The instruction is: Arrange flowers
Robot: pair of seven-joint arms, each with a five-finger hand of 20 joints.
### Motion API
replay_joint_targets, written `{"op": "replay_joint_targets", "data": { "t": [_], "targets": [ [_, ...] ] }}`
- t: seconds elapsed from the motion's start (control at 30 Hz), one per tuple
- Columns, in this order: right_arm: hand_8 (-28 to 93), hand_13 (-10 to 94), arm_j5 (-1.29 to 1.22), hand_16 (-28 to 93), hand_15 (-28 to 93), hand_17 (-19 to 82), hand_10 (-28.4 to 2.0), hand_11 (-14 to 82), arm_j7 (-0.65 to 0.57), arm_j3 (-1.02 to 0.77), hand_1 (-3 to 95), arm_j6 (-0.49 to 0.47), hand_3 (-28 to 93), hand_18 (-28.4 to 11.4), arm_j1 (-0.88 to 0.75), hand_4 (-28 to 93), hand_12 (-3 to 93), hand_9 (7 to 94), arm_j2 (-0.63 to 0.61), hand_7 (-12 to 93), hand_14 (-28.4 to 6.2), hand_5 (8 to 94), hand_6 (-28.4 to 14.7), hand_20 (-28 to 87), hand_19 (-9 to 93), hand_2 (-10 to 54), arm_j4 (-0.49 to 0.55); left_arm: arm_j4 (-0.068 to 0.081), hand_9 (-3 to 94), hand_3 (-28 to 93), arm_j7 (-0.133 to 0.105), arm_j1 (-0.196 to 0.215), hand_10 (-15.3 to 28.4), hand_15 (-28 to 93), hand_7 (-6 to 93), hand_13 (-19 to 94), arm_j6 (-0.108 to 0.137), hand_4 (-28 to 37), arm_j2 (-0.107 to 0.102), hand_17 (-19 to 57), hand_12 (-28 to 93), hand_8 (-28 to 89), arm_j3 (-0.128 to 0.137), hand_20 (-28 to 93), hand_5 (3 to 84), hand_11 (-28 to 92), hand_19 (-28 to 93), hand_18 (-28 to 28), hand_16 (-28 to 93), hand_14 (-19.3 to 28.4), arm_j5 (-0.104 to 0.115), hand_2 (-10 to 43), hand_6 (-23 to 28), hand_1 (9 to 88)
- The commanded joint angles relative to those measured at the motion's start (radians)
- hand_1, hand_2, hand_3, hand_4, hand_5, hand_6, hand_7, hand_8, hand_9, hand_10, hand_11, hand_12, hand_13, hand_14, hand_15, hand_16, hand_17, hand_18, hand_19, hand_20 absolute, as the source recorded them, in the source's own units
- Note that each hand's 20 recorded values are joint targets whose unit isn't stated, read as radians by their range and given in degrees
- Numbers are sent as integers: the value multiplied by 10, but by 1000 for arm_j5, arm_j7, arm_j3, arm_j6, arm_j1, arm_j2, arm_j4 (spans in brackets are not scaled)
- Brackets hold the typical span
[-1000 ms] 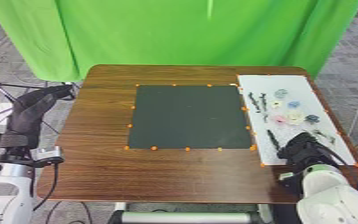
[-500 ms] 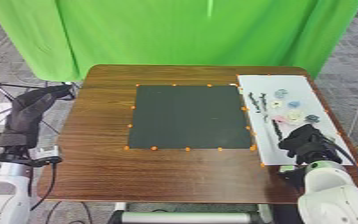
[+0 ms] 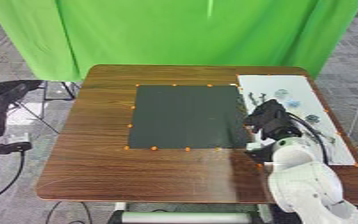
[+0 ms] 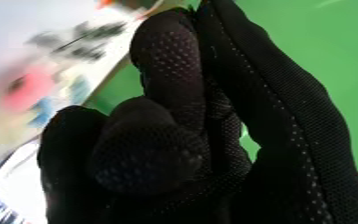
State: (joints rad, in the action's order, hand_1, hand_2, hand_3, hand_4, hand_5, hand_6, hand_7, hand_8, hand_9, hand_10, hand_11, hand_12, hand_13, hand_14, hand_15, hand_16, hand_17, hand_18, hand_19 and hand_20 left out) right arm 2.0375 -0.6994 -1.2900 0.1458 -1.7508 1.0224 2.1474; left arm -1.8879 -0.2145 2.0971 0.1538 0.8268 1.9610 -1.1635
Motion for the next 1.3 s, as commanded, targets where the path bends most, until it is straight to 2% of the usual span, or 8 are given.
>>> {"op": "replay_joint_targets", "data": {
  "t": [0.03,0.17,0.23,0.3,0.47,0.7,0.97,1.3],
  "targets": [
    [275,937,-80,196,636,752,-118,405,54,149,609,-33,559,-59,122,-27,269,924,97,324,-12,782,-54,331,932,-95,-26,-2,439,654,-1,14,134,66,162,277,7,-243,18,20,103,-67,4,132,521,154,6,87,10,137,10,-10,25,208],
    [271,937,-147,193,638,754,-117,404,65,216,608,-40,557,-58,153,-24,265,928,125,326,-12,783,-55,329,932,-95,-53,-1,439,655,-3,8,134,66,162,276,-3,-245,21,20,103,-68,-12,132,521,154,6,85,10,137,10,-10,25,206],
    [268,937,-208,192,639,756,-118,404,78,246,609,-42,556,-57,175,-23,264,929,133,326,-12,785,-55,328,932,-95,-73,-4,438,657,-4,16,134,66,162,276,-15,-245,27,20,102,-68,-6,132,521,154,6,85,10,137,11,-11,25,204],
    [265,937,-241,190,640,756,-118,404,80,280,610,-43,555,-57,202,-21,262,930,144,329,-12,786,-56,327,932,-95,-97,-11,438,659,-4,27,134,66,161,276,-11,-243,28,20,102,-68,-3,132,521,154,6,85,10,137,11,-14,25,203],
    [254,937,-289,185,643,759,-119,402,83,338,613,-22,552,-58,247,-21,257,934,169,335,-14,788,-57,324,932,-95,-146,-23,435,661,-2,45,132,65,162,273,-24,-240,34,19,102,-67,3,132,518,153,6,86,10,137,10,-20,25,200],
    [243,937,-261,180,646,762,-118,403,82,403,614,-22,549,-58,290,-18,253,936,206,347,-14,788,-56,319,932,-95,-209,-34,431,659,3,57,131,64,160,271,-41,-238,39,17,103,-67,-1,131,517,149,5,86,12,137,8,-22,25,201],
    [217,937,-307,173,641,770,-120,403,66,458,623,35,541,-52,324,-35,241,937,243,358,-14,787,-58,301,927,-95,-281,-52,429,659,10,78,132,63,157,269,-55,-236,46,17,104,-66,8,131,515,147,5,87,12,137,4,-24,26,201],
    [188,937,-300,163,609,779,-125,381,52,488,633,93,532,-46,338,-45,213,937,286,363,-27,786,-63,273,898,-95,-354,-57,426,658,20,77,132,62,155,268,-69,-231,50,16,106,-65,-3,131,513,146,5,87,14,138,0,-25,26,202]
  ]
}}
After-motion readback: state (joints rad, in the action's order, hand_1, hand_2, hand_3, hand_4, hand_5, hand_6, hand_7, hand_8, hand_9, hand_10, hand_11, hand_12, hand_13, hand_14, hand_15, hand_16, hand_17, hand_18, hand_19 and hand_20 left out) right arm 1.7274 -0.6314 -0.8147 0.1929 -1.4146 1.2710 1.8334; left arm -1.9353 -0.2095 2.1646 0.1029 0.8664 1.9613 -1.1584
